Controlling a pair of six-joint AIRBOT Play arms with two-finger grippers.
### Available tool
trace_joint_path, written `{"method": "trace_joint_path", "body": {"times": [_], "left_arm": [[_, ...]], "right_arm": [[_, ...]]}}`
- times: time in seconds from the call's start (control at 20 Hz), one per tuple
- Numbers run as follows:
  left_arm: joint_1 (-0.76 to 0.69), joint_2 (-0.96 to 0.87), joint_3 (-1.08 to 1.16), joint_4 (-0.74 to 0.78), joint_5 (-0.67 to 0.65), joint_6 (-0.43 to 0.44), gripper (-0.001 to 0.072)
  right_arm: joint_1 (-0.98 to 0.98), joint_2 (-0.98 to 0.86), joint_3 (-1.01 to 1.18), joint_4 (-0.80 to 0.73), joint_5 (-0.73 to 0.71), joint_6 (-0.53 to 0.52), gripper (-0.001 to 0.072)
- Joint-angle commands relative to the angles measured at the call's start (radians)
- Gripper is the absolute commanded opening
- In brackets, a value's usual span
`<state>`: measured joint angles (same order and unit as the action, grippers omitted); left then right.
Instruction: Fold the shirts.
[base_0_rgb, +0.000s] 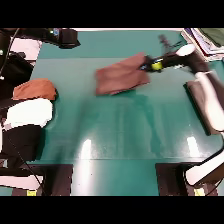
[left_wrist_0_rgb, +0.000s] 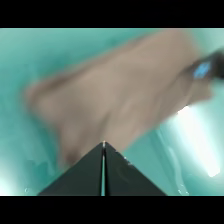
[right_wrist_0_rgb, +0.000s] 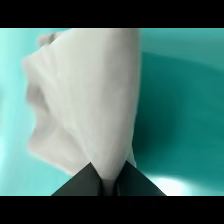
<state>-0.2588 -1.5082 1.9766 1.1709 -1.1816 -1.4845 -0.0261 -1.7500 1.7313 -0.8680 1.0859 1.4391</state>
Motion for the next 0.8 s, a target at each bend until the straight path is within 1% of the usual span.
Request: {"method": "trace_joint_path", "body": {"times": [0.0, 0.2, 0.35, 0.55, 0.75], "left_arm": [[-0.062, 0.0, 0.001, 0.0, 0.031, 0.019, 0.0022], [-0.101, 0.0, 0.001, -0.001, 0.059, 0.019, 0.0022], [-0.108, 0.0, 0.001, -0.002, 0.066, 0.018, 0.0022], [-0.108, 0.0, 0.001, -0.001, 0.072, 0.015, 0.0022], [-0.108, 0.0, 0.001, -0.001, 0.071, 0.016, 0.0022]], "right_arm": [[-0.255, 0.121, 0.006, -0.188, 0.064, 0.047, 0.0017], [-0.524, 0.169, 0.006, -0.188, 0.079, 0.065, 0.0017], [-0.64, 0.166, 0.006, -0.187, 0.089, 0.081, 0.0017], [-0.679, 0.167, 0.027, -0.171, 0.097, 0.081, 0.0017], [-0.669, 0.181, 0.179, -0.174, 0.147, 0.083, 0.0017]]}}
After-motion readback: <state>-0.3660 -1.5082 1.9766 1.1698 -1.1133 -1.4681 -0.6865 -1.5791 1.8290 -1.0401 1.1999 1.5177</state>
